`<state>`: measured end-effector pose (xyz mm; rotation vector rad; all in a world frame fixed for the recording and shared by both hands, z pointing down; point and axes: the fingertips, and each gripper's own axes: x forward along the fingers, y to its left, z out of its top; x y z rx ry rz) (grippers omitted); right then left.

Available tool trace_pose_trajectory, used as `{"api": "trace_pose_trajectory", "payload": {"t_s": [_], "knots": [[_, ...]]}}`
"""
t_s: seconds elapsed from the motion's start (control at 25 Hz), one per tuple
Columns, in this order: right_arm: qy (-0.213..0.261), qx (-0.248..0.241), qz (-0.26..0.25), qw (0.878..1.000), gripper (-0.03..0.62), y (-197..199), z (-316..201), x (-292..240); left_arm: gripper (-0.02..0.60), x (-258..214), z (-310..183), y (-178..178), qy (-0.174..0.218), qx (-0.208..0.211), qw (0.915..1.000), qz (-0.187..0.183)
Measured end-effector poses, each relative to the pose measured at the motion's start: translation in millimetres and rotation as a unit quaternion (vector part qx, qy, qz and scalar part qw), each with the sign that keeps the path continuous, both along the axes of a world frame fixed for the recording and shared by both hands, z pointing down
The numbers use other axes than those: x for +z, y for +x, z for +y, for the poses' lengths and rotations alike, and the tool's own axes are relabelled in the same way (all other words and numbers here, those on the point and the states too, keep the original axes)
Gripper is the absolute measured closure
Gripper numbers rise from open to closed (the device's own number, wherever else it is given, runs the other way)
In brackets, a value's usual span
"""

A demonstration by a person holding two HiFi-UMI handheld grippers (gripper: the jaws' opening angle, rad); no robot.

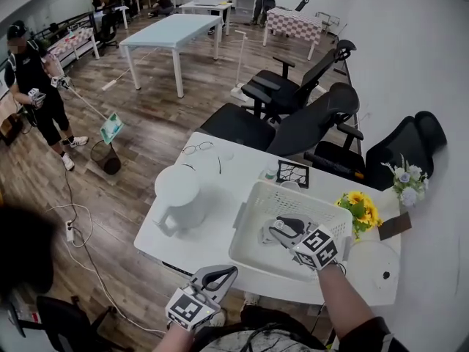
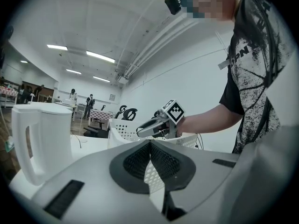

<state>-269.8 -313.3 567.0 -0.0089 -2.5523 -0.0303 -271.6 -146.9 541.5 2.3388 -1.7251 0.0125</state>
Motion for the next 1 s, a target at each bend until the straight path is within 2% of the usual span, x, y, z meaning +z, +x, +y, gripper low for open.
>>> {"api": "trace_pose_trajectory", "payload": {"t_s": [0.4, 0.6, 1.0], "knots": [[0.016, 0.015, -0.04, 0.999, 0.439, 0.1, 3.6, -40.9, 0.571, -6.8, 7.8, 4.8, 0.002, 0.017, 0.9998, 0.0], [0.021, 0.025, -0.067, 0.997, 0.439, -1.7, 10.3, -75.7, 0.571, -24.4, 14.9, 4.5, 0.014, 0.042, 0.9984, -0.035], [0.027, 0.061, -0.133, 0.989, 0.439, 12.1, 24.6, -137.6, 0.571, -39.1, 26.4, 13.6, 0.032, 0.067, 0.9964, -0.041]]}}
